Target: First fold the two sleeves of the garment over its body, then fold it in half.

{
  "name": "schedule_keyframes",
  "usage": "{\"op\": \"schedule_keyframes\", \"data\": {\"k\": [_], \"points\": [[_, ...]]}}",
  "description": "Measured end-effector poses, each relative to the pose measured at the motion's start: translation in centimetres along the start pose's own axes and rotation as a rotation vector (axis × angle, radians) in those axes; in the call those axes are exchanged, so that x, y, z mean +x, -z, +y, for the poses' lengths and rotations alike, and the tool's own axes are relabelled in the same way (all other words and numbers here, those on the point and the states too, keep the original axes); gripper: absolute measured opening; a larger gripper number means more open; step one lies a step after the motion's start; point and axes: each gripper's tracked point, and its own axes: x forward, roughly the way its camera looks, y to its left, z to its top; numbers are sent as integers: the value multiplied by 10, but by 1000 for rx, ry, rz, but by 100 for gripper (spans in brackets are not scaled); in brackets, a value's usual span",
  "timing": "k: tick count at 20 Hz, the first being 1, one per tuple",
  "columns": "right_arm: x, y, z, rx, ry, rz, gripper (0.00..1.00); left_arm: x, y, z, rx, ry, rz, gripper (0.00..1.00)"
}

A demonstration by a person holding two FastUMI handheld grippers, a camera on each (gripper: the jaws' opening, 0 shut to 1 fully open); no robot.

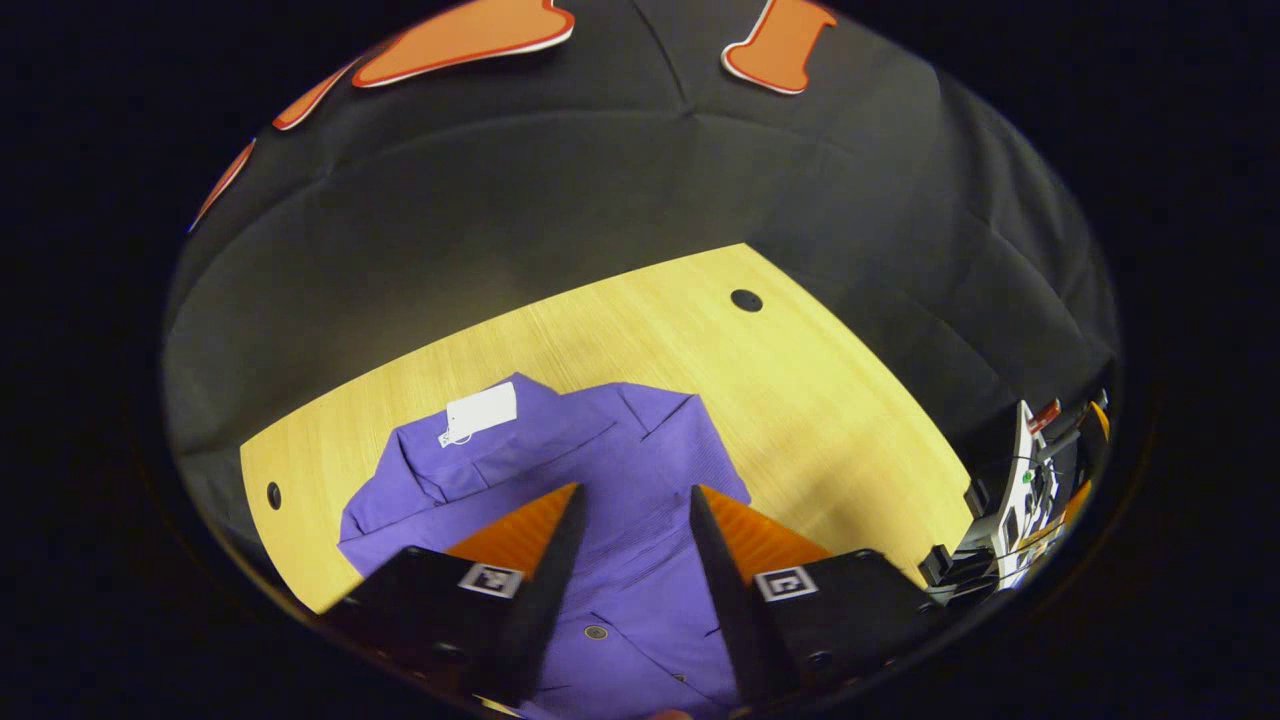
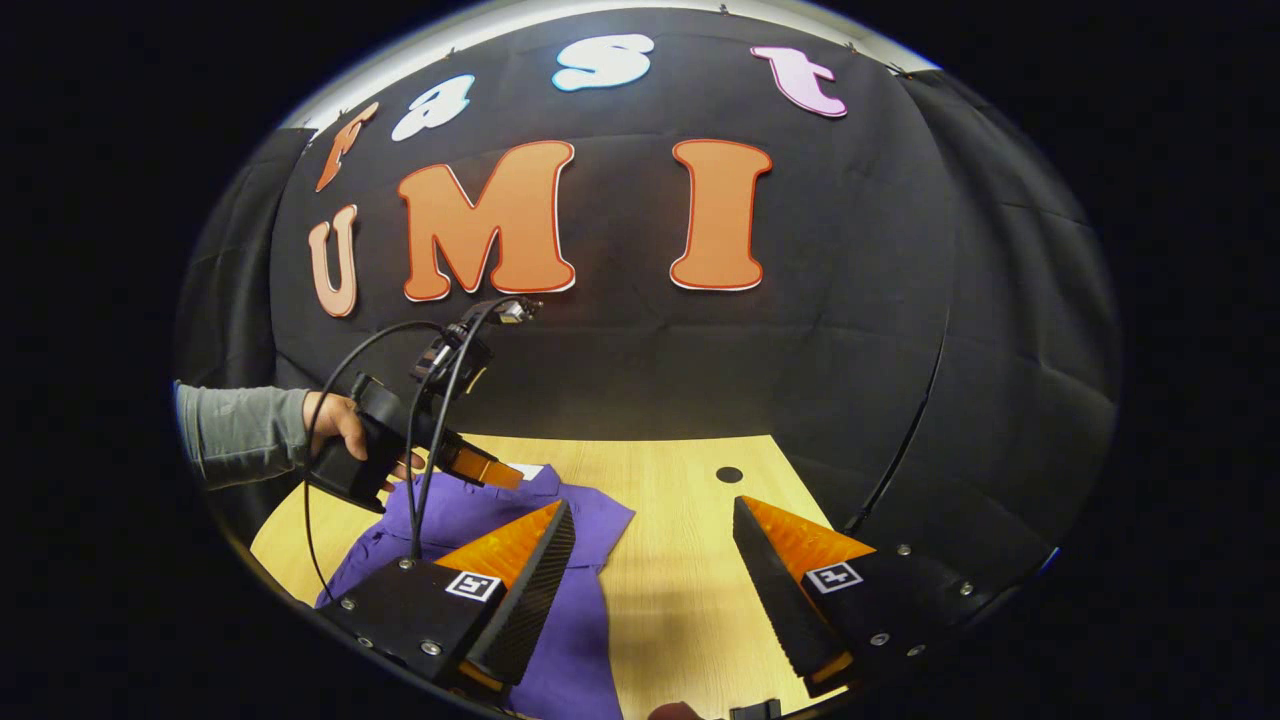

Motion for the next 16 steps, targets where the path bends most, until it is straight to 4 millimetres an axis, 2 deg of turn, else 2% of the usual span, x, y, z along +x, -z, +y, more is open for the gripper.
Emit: {"op": "schedule_keyframes", "data": {"k": [2, 3, 6, 10, 16], "points": [[3, -1, 8, -4, -8, -2, 95, -19, -2, 13, 13, -33, -67, 90], [4, -2, 12, -6, -10, -7, 95, -30, -2, 20, 20, -56, -103, 96], [5, -6, 26, -27, -18, -24, 95, -69, -2, 37, 9, -120, -234, 98], [8, -15, 39, -56, -23, -63, 95, -133, -4, 65, -31, -235, -425, 98], [-1, -35, 58, -59, -53, -180, 95, -240, 11, 94, -36, -387, -779, 98]]}}
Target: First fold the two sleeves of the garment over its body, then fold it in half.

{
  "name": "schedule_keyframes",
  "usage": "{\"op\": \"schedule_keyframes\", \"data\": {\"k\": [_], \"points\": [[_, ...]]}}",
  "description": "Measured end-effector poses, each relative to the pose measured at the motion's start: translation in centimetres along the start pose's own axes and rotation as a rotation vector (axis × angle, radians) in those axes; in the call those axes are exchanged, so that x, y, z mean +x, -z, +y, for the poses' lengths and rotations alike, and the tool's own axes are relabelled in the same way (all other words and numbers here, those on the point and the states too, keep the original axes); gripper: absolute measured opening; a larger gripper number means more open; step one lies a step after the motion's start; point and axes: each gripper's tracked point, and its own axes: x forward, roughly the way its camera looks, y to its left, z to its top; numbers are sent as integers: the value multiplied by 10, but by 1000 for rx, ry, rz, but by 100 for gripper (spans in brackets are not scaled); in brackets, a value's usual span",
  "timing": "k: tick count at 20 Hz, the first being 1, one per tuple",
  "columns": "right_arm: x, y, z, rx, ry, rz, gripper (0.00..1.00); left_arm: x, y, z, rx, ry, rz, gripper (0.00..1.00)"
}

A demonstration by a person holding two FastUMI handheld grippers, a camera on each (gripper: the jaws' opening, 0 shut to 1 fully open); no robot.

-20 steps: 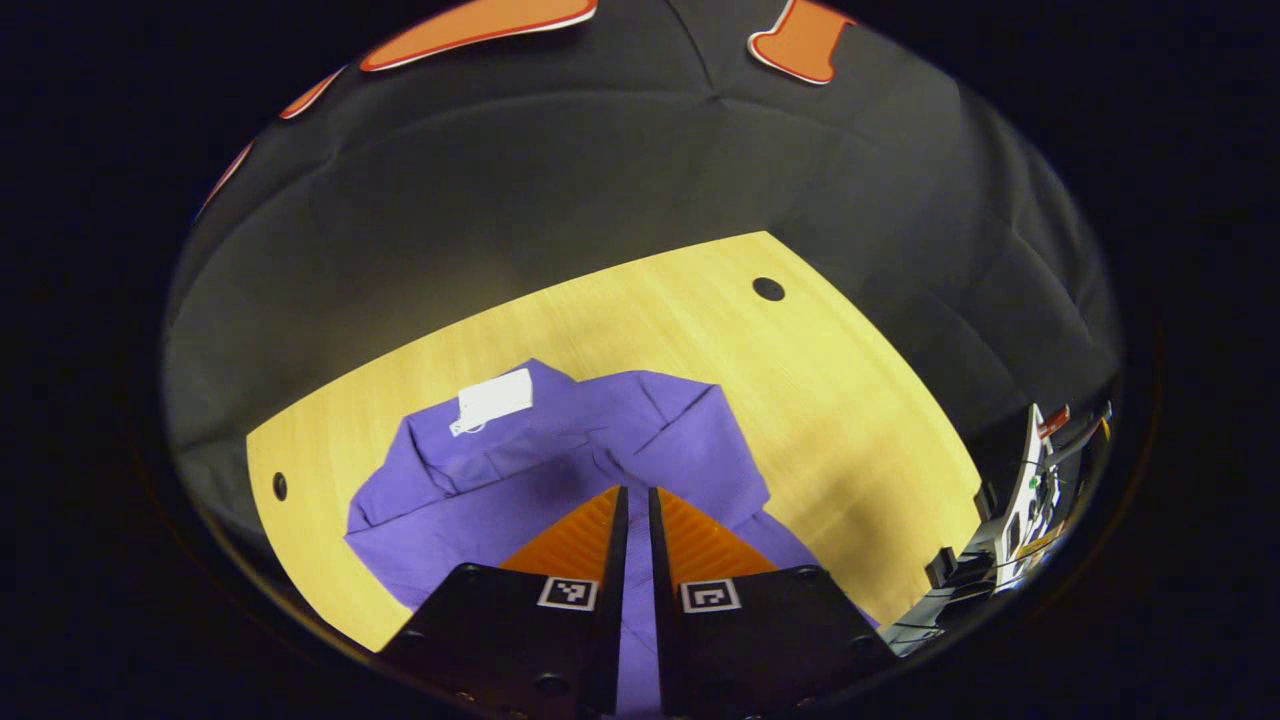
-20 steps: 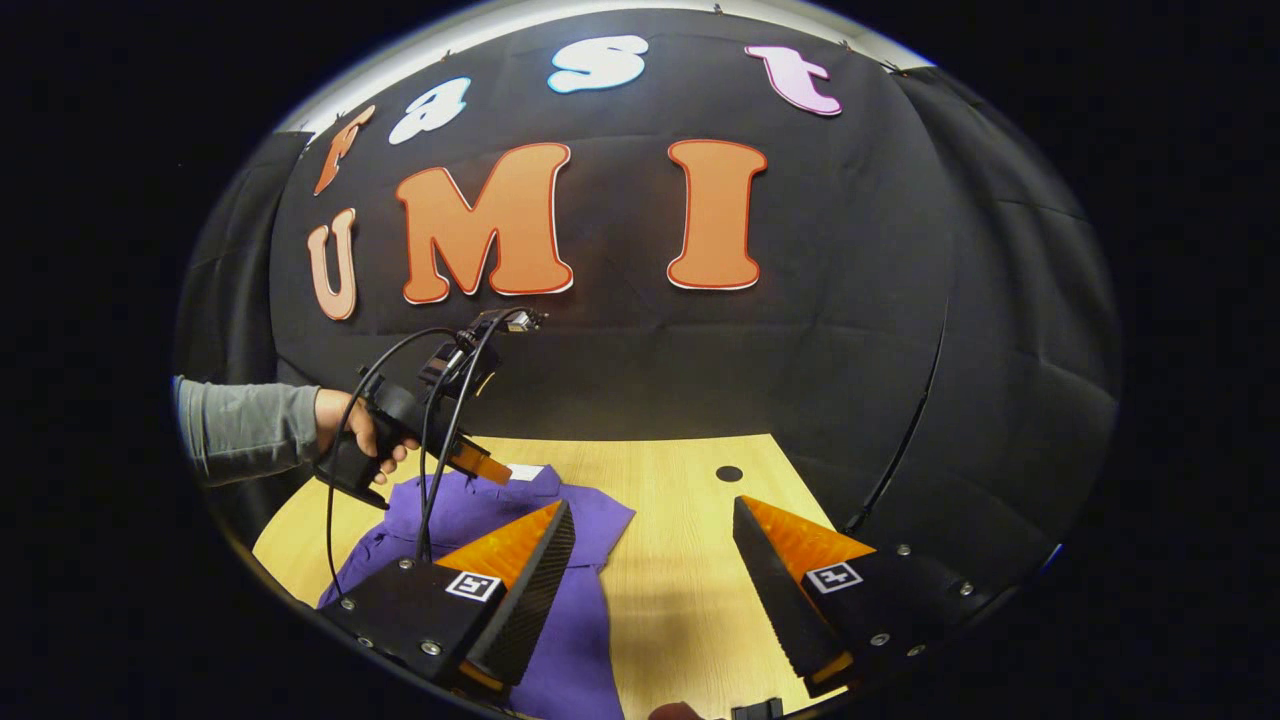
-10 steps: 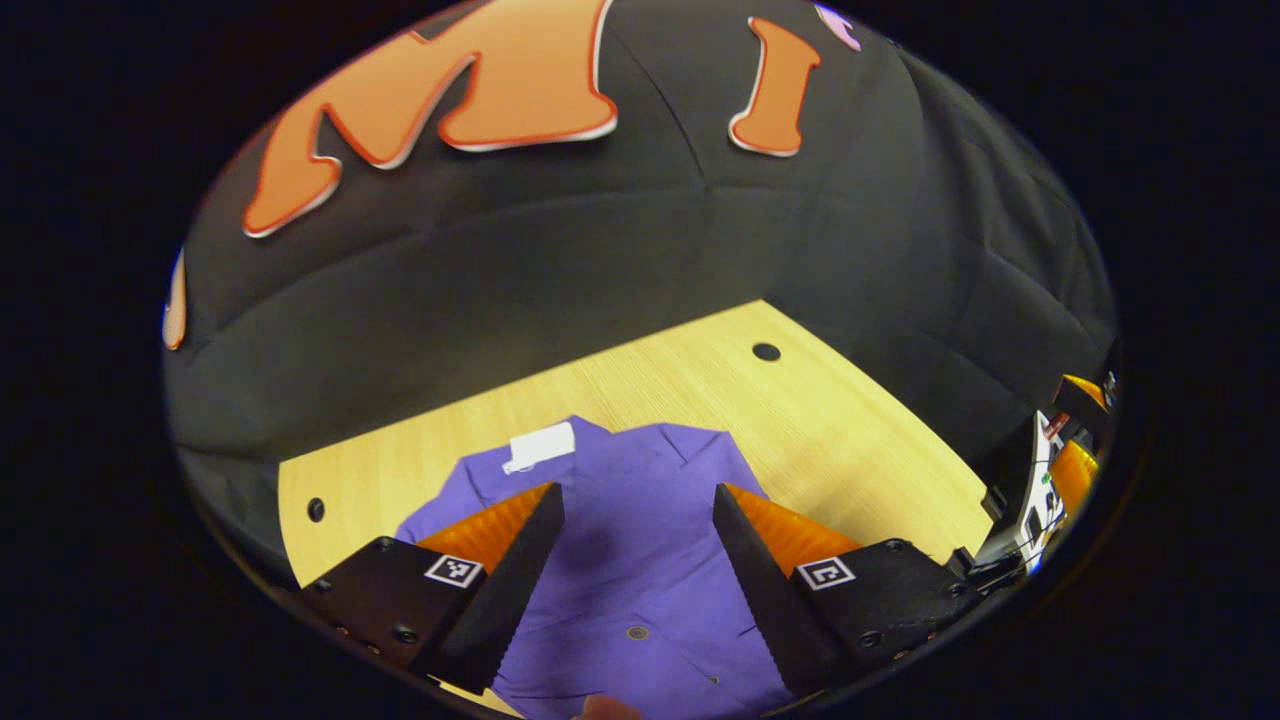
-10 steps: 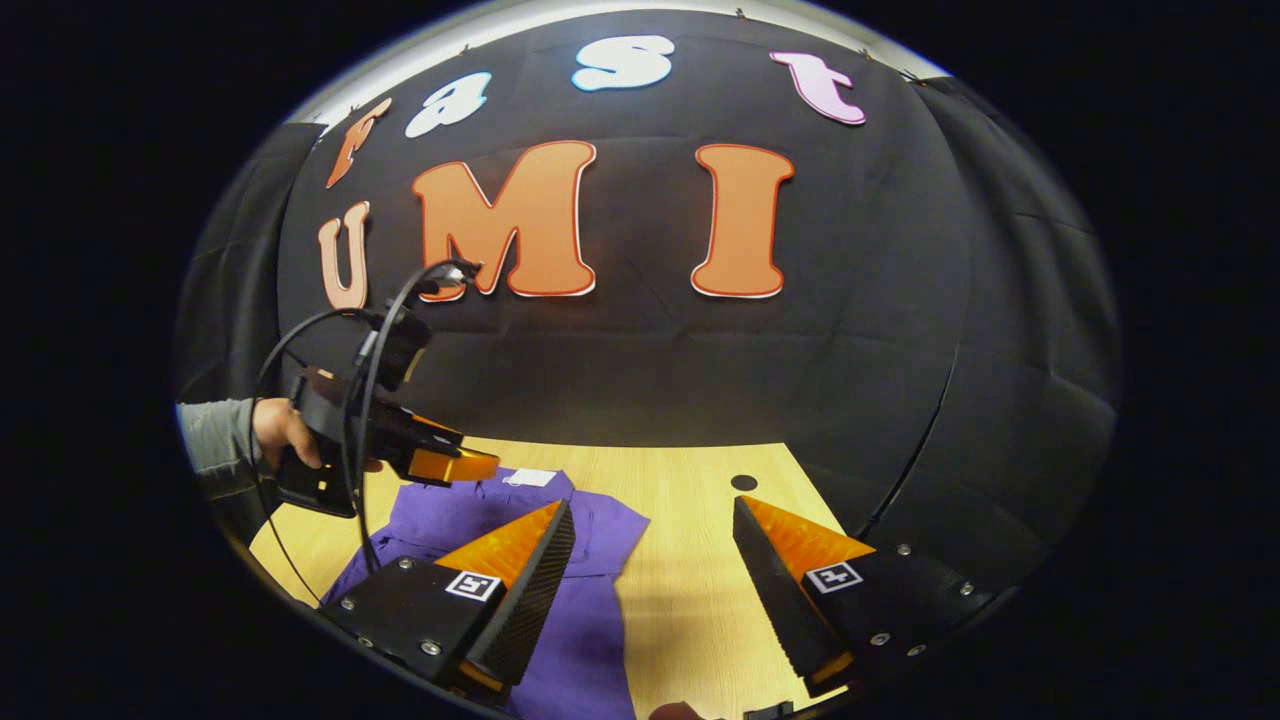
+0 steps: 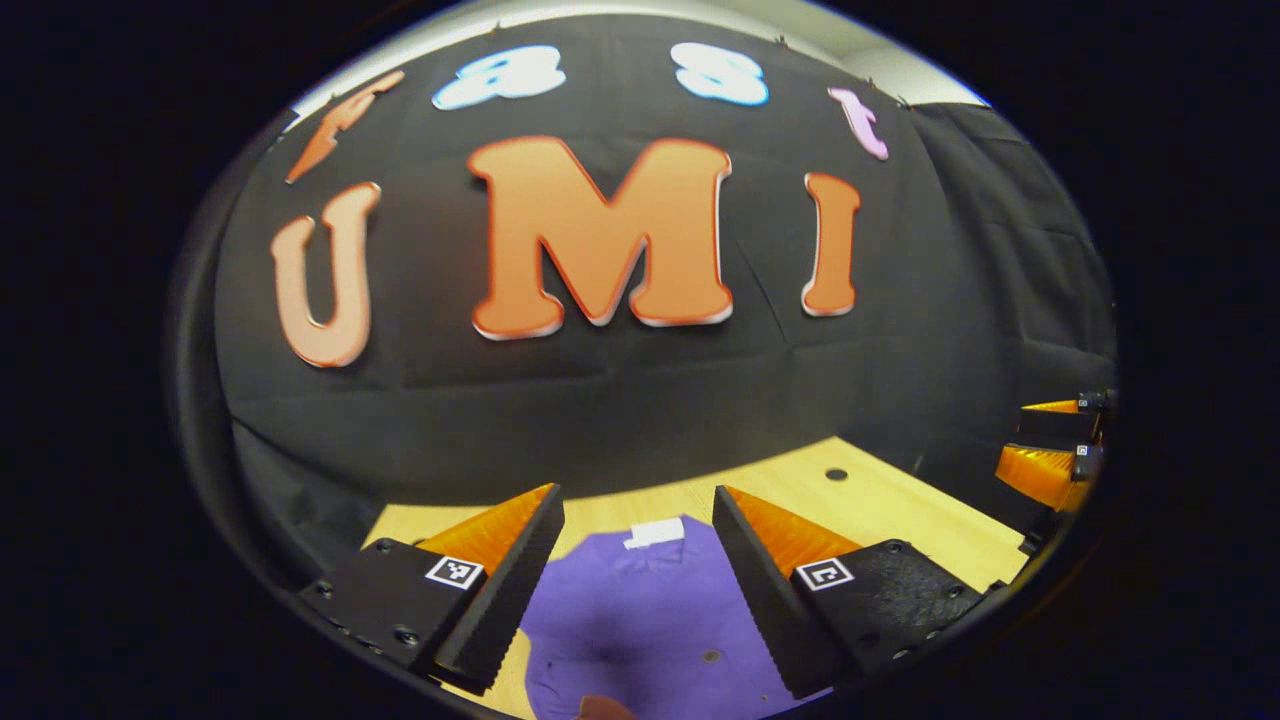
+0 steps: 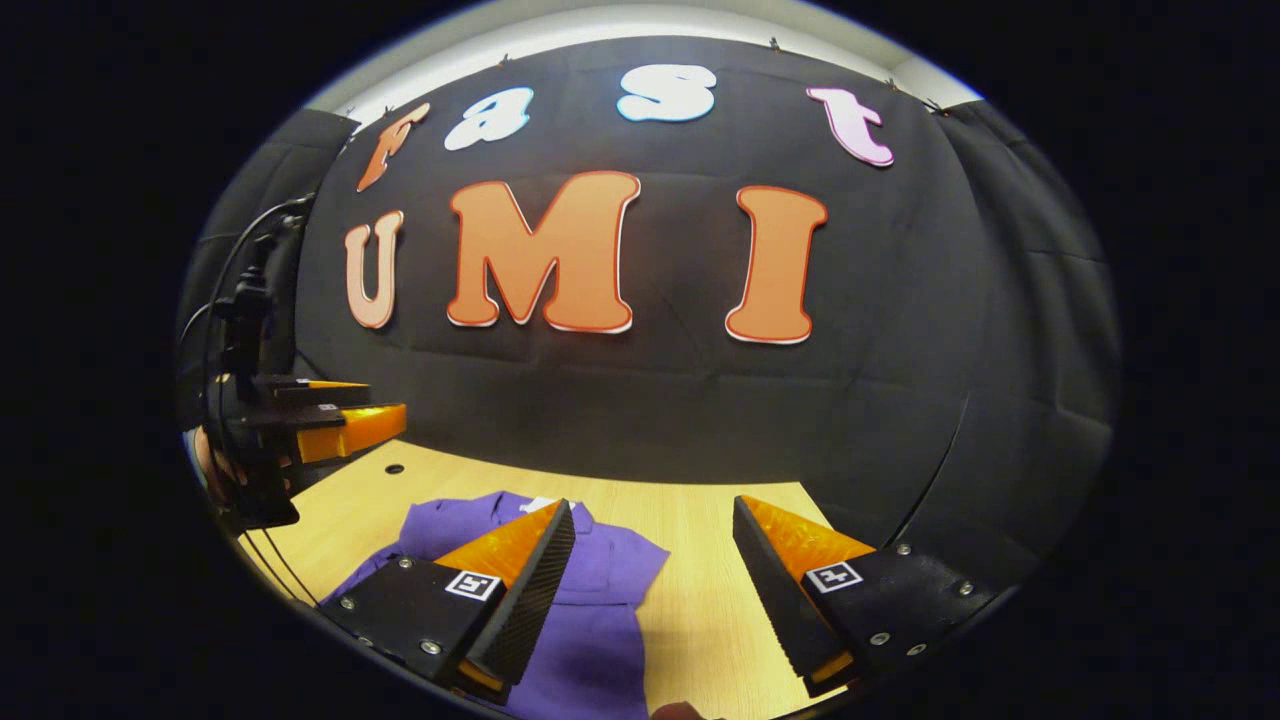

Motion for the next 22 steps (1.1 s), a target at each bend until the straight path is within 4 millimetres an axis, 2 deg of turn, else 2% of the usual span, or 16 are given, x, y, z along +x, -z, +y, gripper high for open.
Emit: {"op": "schedule_keyframes", "data": {"k": [3, 5, 6, 8, 11, 16, 22], "points": [[-3, -7, 4, 9, -11, -42, 95, -41, -17, 12, 13, -52, -108, 96], [-7, -12, 8, 30, -20, -66, 94, -79, -27, 28, 12, -84, -152, 96], [-6, -7, 8, 31, -17, -56, 95, -91, -27, 33, 14, -96, -165, 96], [-9, 17, 6, 17, -15, 20, 95, -103, -9, 42, 30, -118, -126, 95], [-18, 62, 4, -2, -17, 168, 95, -120, 38, 55, 44, -151, 10, 95], [-43, 130, 6, 3, -35, 371, 95, -139, 140, 80, 36, -170, 303, 95], [-76, 211, 12, 21, -49, 608, 95, -181, 232, 86, -45, -160, 587, 95]]}}
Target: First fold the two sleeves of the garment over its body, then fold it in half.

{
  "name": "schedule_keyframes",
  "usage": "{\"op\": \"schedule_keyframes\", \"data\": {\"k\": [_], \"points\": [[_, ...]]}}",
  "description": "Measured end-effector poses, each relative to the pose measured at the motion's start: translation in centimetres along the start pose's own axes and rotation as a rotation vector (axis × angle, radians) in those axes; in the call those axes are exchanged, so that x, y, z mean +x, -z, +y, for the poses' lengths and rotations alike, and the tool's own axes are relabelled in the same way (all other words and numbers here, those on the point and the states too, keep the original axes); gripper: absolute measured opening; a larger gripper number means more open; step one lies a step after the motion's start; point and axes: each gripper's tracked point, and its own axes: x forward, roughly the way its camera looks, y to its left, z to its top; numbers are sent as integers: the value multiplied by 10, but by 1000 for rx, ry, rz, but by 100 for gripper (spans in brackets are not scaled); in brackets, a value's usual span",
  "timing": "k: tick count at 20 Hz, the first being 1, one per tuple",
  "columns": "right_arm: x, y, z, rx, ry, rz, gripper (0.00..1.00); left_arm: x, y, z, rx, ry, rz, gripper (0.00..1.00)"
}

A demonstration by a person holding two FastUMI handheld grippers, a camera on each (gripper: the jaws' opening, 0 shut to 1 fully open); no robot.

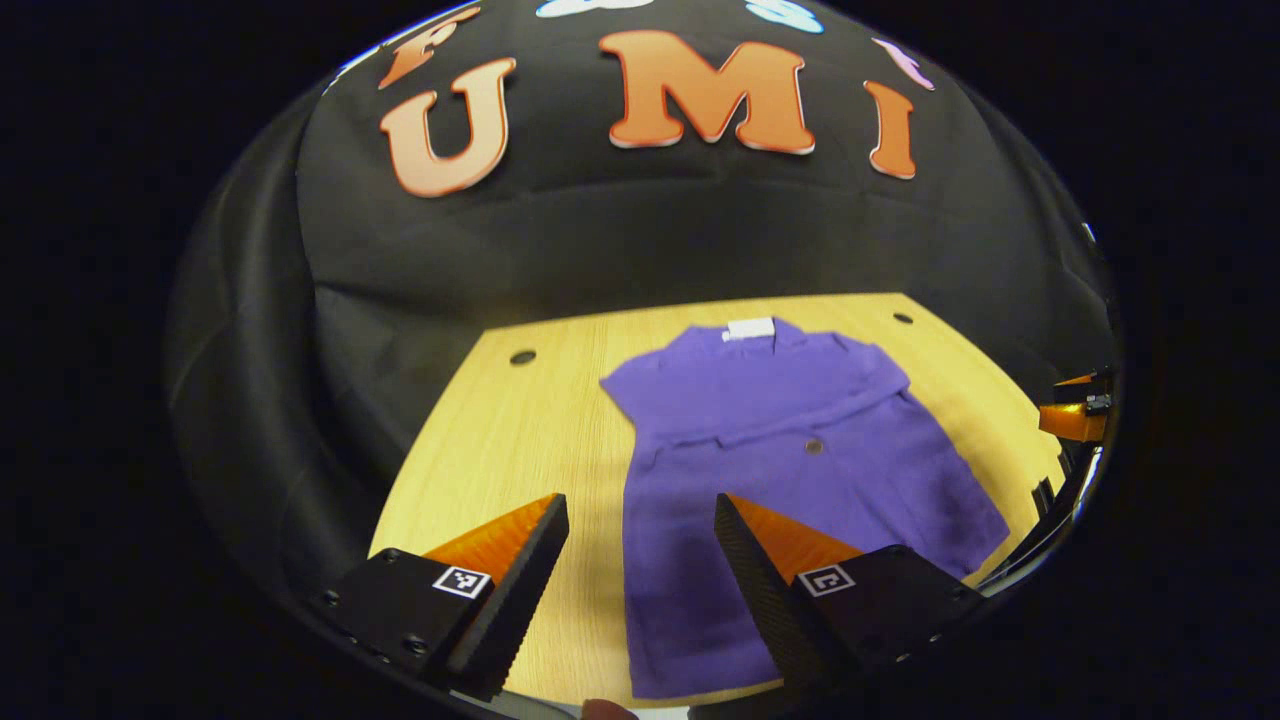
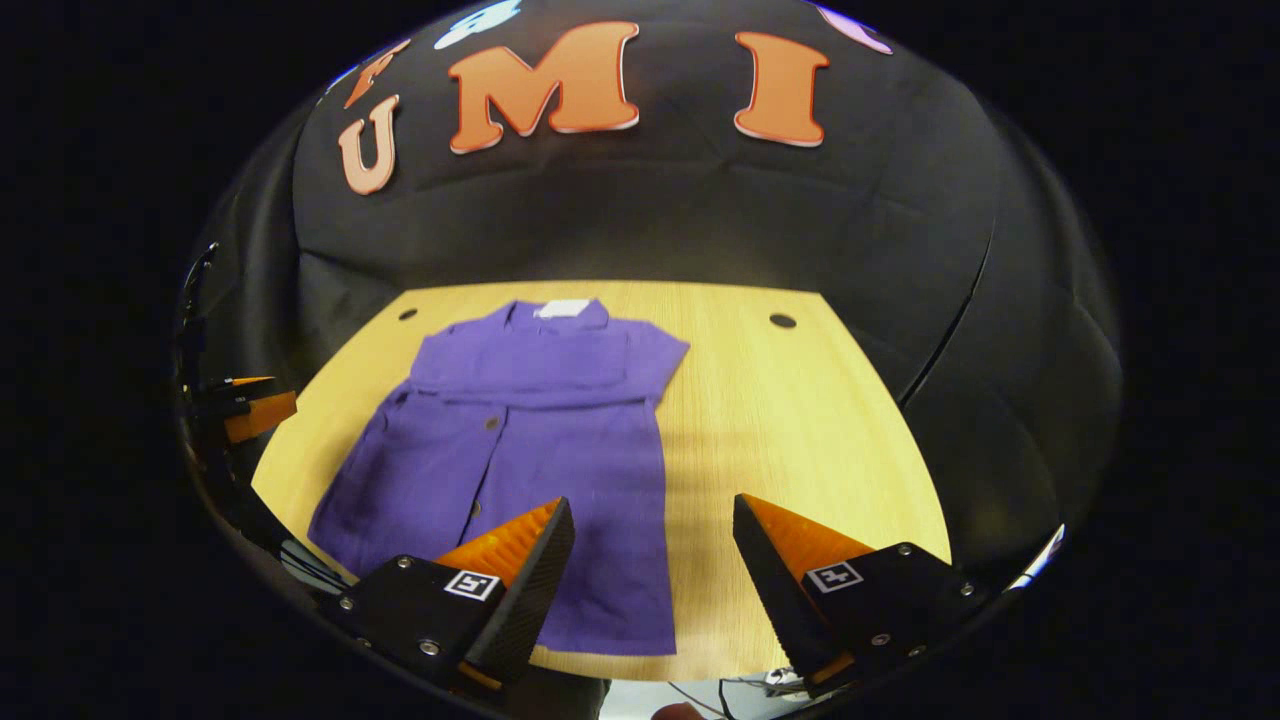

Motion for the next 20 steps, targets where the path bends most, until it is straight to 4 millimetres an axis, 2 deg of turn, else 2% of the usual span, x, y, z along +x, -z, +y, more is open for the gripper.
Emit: {"op": "schedule_keyframes", "data": {"k": [3, 6, 12, 15, 17, 19, 20], "points": [[5, 41, -7, 20, 16, 126, 96, 8, 53, -2, -14, 22, 154, 96], [10, 68, 0, 62, -14, 220, 96, 9, 88, 2, -13, 32, 285, 96], [9, 118, 3, 66, -27, 368, 96, -8, 105, -1, -7, 72, 500, 97], [11, 136, -2, 79, -10, 424, 96, -4, 128, 5, 5, 76, 595, 97], [9, 147, 0, 97, -13, 465, 96, 0, 132, 8, 21, 68, 630, 97], [10, 156, 5, 109, -26, 498, 96, -3, 144, 3, -1, 85, 660, 97], [10, 161, 6, 109, -27, 515, 96, 1, 141, 3, -15, 87, 662, 98]]}}
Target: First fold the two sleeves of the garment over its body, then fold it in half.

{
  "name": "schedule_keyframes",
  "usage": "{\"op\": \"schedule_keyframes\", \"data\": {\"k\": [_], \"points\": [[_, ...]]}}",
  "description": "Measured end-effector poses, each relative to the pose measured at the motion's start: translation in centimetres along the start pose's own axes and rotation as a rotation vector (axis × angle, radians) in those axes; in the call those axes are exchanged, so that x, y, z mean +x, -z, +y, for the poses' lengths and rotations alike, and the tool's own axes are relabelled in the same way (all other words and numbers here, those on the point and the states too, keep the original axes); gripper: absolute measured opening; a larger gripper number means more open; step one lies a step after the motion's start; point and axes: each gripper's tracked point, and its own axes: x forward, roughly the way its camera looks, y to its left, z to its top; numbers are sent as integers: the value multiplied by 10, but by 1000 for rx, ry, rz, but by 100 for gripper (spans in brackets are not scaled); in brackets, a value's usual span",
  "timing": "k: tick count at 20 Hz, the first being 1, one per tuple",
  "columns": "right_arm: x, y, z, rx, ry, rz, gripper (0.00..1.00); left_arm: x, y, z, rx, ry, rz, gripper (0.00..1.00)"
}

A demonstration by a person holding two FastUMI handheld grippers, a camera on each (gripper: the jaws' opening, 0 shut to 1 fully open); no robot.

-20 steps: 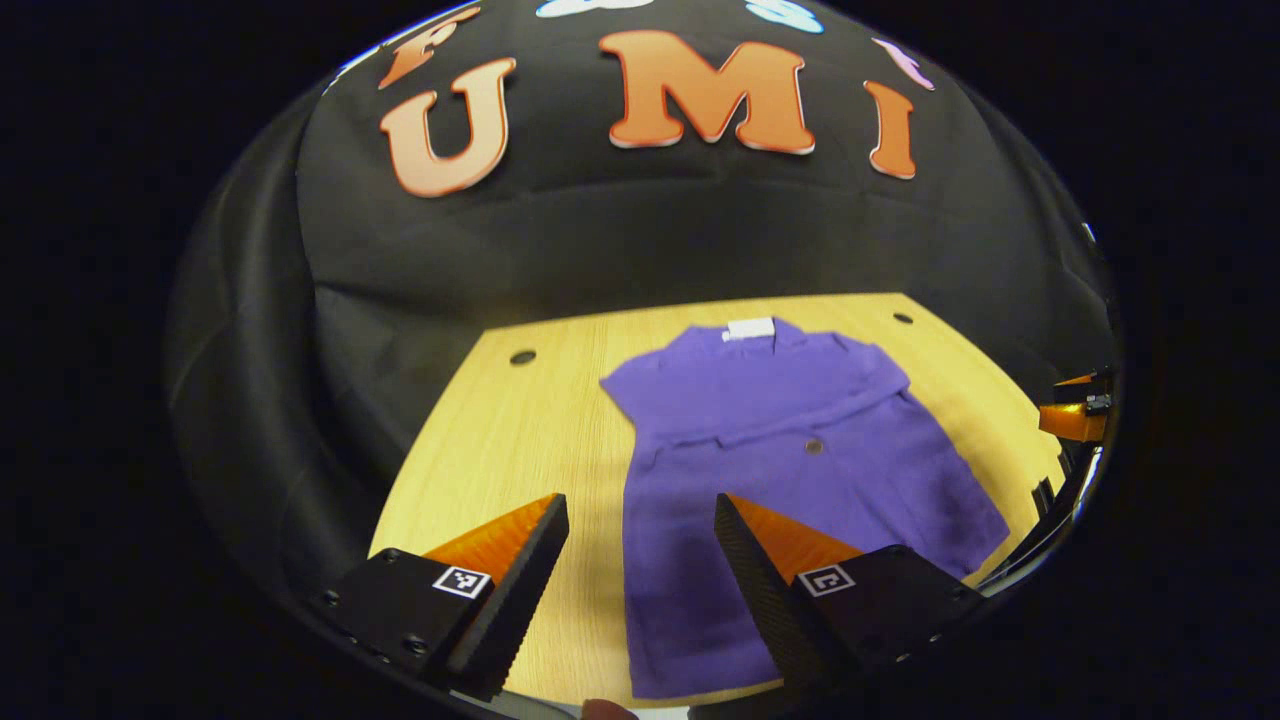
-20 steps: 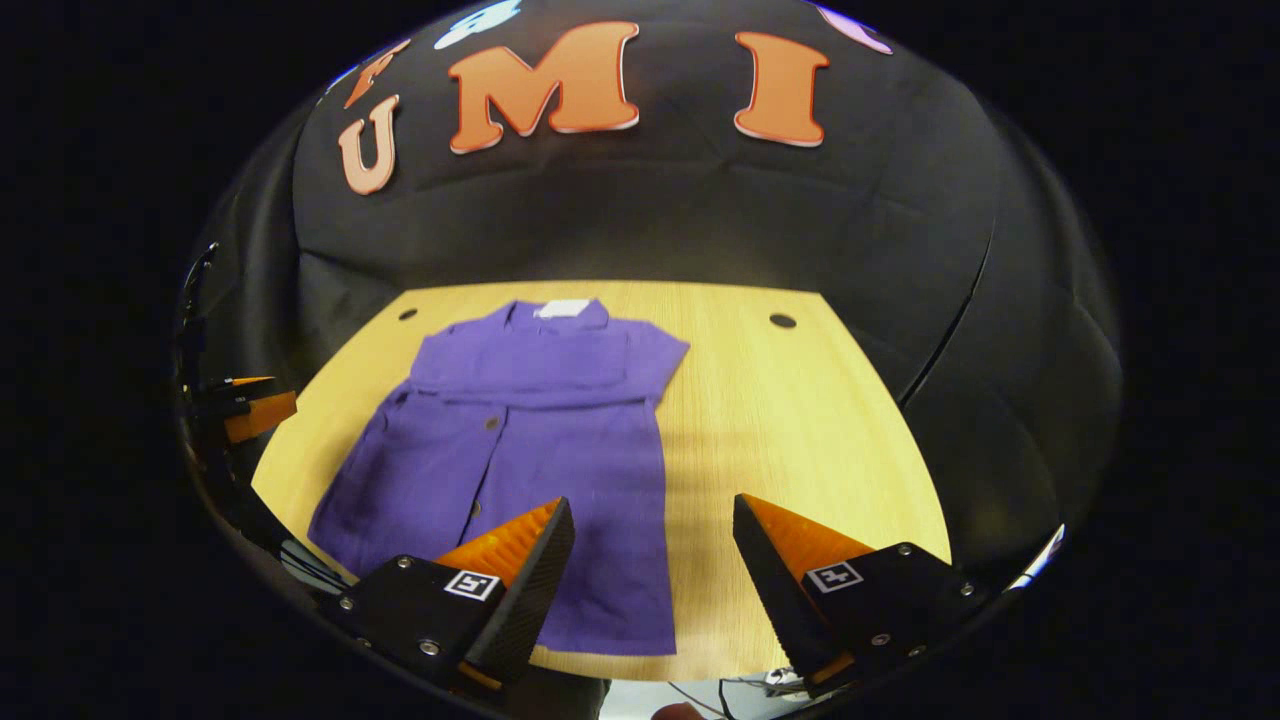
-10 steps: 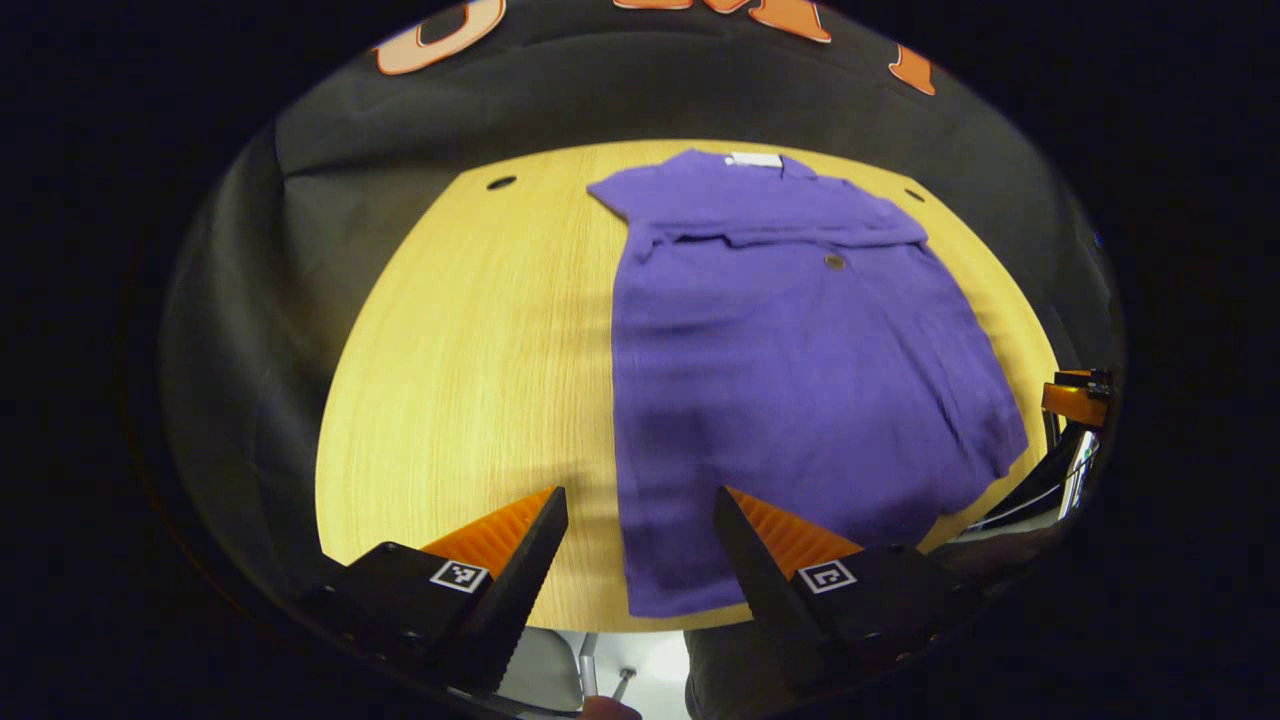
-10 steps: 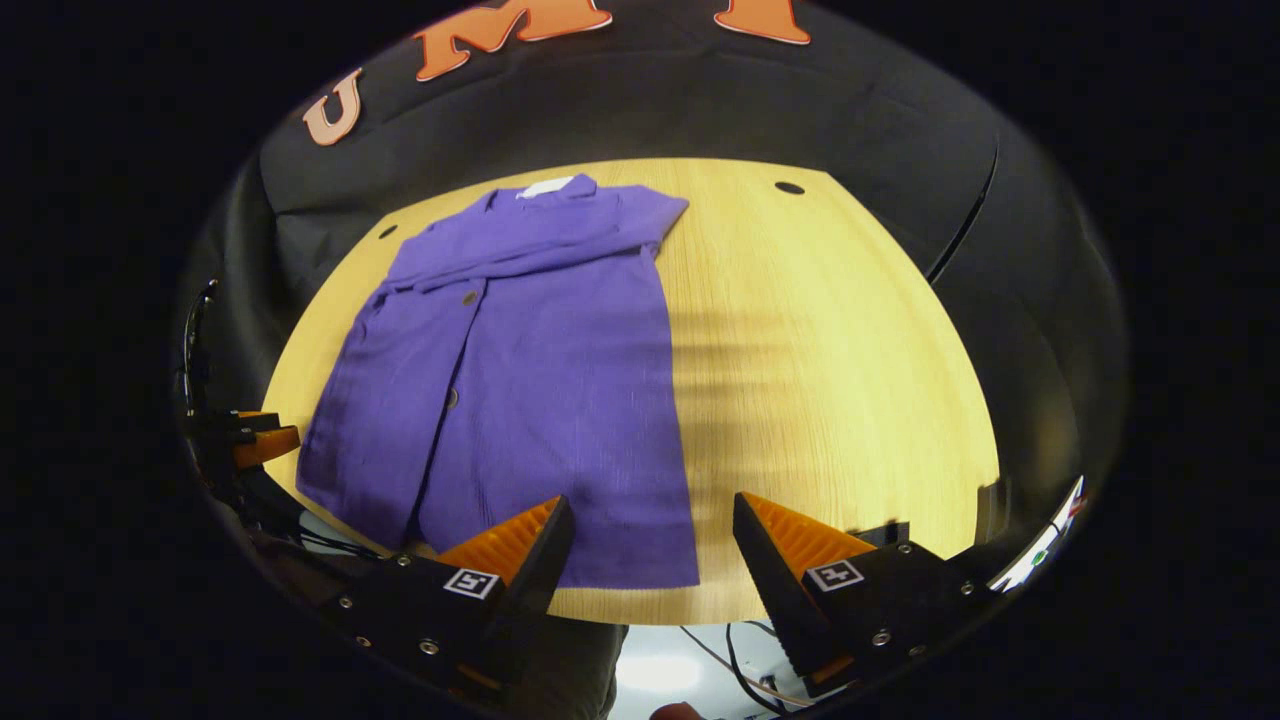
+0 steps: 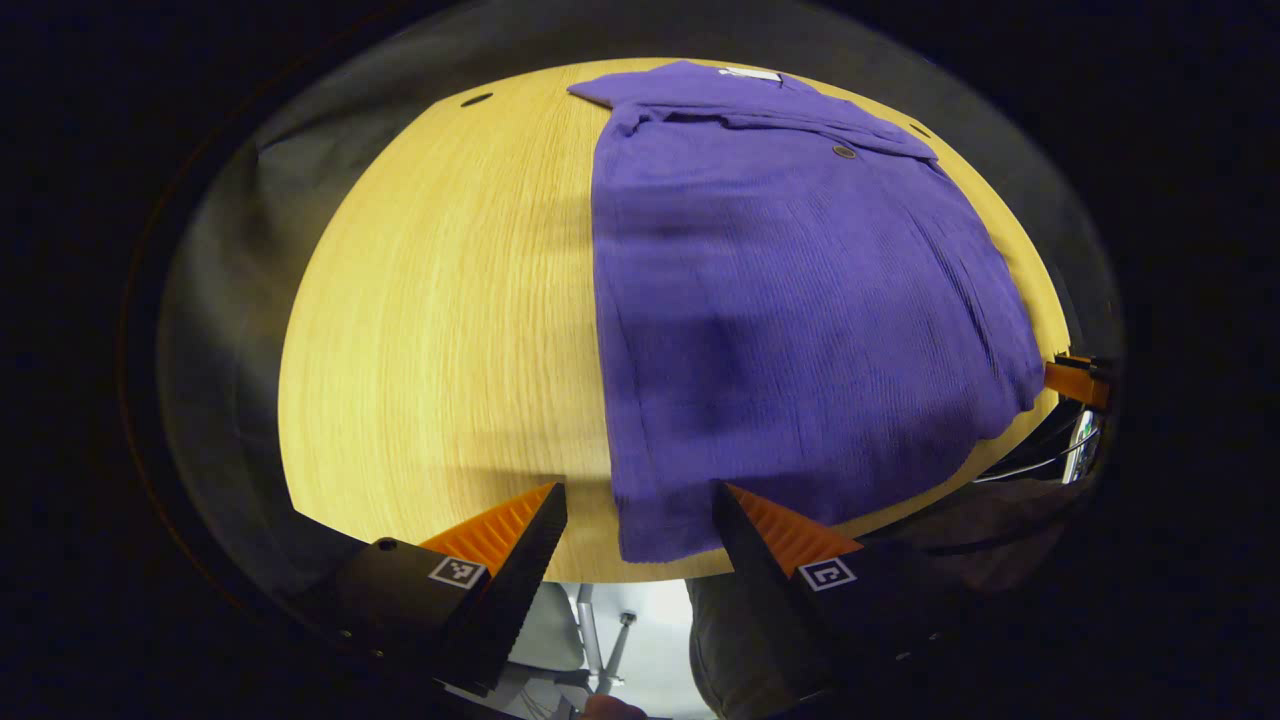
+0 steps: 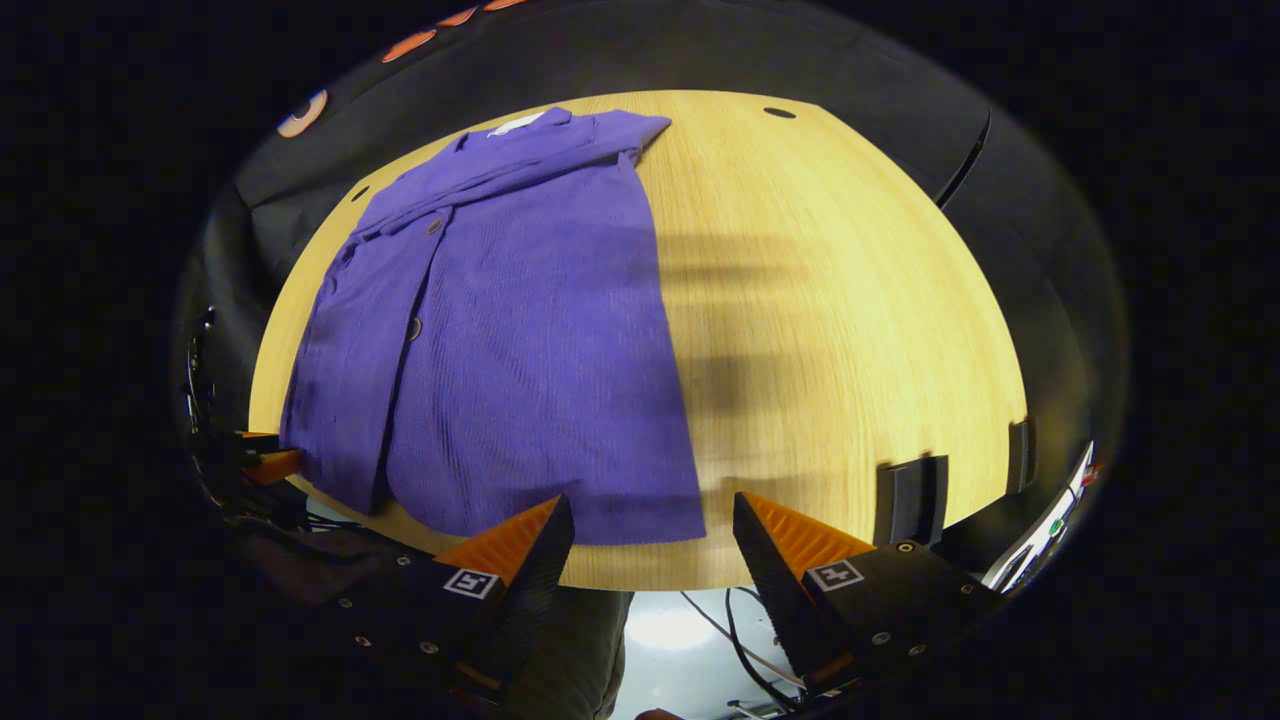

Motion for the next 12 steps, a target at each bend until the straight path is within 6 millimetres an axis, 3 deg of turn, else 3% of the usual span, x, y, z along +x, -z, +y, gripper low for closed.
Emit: {"op": "schedule_keyframes", "data": {"k": [5, 7, 8, 9, 10, 12], "points": [[16, 18, 16, 38, -23, 88, 95, 1, -1, 3, -34, 19, 48, 99], [18, 16, 8, -12, 25, 76, 92, 1, -2, 3, -19, 21, 67, 100], [18, 14, 10, -33, 21, 80, 79, 2, -3, 3, -22, 25, 71, 99], [17, 13, 14, -34, 14, 85, 73, 2, -6, 0, -26, 34, 70, 96], [19, 12, 19, -27, 4, 91, 58, 2, -9, -3, -33, 48, 69, 77], [21, 8, 25, 10, -41, 89, 17, 2, -7, -12, -55, 86, 85, 39]]}}
